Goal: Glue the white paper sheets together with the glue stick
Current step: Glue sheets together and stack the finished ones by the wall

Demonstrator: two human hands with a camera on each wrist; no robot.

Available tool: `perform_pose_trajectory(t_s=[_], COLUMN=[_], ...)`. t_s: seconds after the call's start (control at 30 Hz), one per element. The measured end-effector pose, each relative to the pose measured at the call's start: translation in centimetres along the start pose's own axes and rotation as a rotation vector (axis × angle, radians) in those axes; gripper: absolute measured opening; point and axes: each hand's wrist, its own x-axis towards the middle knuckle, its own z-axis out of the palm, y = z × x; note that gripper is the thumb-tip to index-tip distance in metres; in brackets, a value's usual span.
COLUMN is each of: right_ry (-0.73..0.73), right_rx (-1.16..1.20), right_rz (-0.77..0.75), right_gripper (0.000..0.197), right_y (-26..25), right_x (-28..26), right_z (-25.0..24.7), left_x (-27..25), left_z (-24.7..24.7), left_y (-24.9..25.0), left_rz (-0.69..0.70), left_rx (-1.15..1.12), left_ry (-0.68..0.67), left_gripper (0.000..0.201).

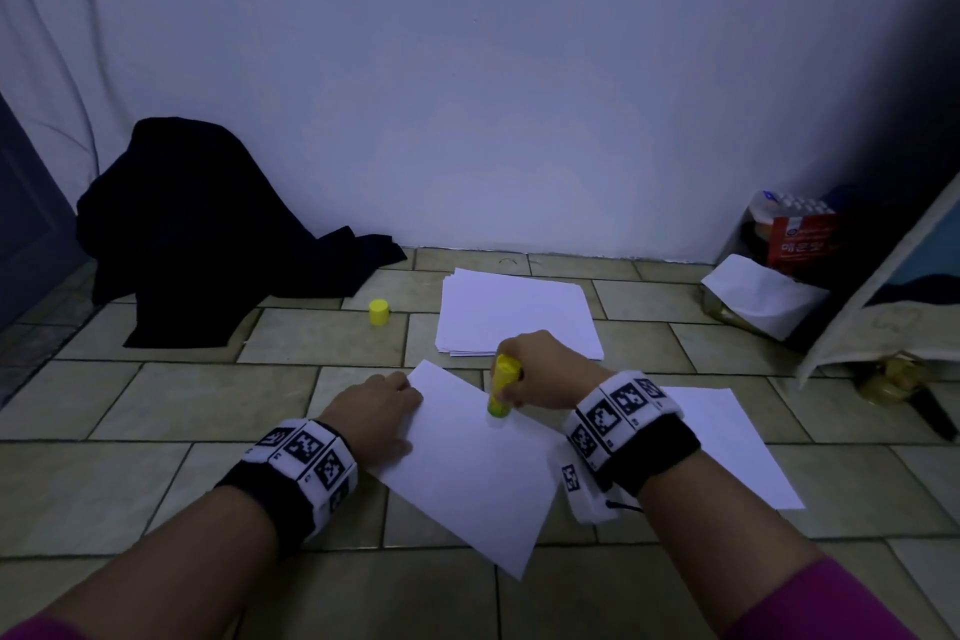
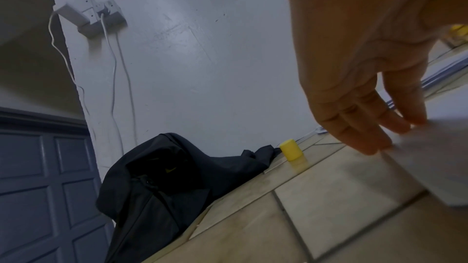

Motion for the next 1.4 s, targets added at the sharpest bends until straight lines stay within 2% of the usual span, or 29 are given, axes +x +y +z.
perform_pose_trajectory(t_s=[0.2, 0.37, 0.47, 0.53, 0.6, 0.67, 0.73, 0.8, 0.83, 0.93, 1.07, 1.17, 1.27, 1.4], right_ry=[-0.016, -0.040, -0.047, 0.109, 0.347, 0.463, 0.414, 0.249, 0.163, 0.040, 0.131, 0.205, 0.225, 0.233], right_rx=[-0.028, -0.025, 0.077, 0.300, 0.699, 1.103, 1.418, 1.641, 1.675, 1.463, 0.966, 0.697, 0.487, 0.350], right_rz=[0.031, 0.061, 0.102, 0.115, 0.136, 0.135, 0.129, 0.132, 0.133, 0.118, 0.151, 0.121, 0.049, 0.020], right_gripper=[0.027, 0.021, 0.017, 0.014, 0.013, 0.012, 0.009, 0.010, 0.013, 0.009, 0.015, 0.023, 0.025, 0.037], right_y=[3.3, 5.2, 6.2, 6.8, 6.6, 5.5, 4.1, 2.7, 2.1, 0.3, -2.6, -4.7, -6.5, -7.6], right_x=[-2.7, -3.7, -4.0, -4.0, -3.8, -3.2, -2.1, -0.9, -0.2, 2.4, 6.6, 8.9, 10.2, 11.4], right_z=[-0.5, -1.0, -1.7, -2.2, -2.4, -2.2, -1.7, -1.0, -0.5, 1.4, 2.9, 3.1, 3.5, 4.4], left_x=[-0.1, -0.2, -0.6, -0.9, -1.3, -1.5, -1.5, -1.3, -1.2, -1.0, -0.6, -0.6, -0.4, -0.3], left_z=[0.1, 0.1, 0.3, 0.4, 0.7, 1.3, 2.1, 3.0, 3.4, 4.3, 4.6, 4.6, 4.9, 4.9], left_y=[-0.6, -1.5, -2.2, -2.5, -2.7, -3.2, -3.7, -4.0, -4.0, -3.9, -4.2, -4.2, -4.4, -4.7], left_rz=[0.003, 0.047, 0.067, 0.066, 0.053, 0.027, -0.006, -0.018, -0.022, -0.040, -0.022, -0.023, -0.007, 0.005], left_rx=[-0.082, 0.013, 0.047, 0.040, 0.031, 0.002, -0.039, -0.071, -0.093, -0.137, -0.179, -0.181, -0.185, -0.213], left_ry=[0.006, -0.046, -0.050, -0.038, -0.036, -0.047, -0.083, -0.134, -0.153, -0.164, -0.167, -0.151, -0.141, -0.156], left_gripper=[0.064, 0.056, 0.063, 0.067, 0.070, 0.071, 0.072, 0.075, 0.078, 0.091, 0.140, 0.131, 0.146, 0.146])
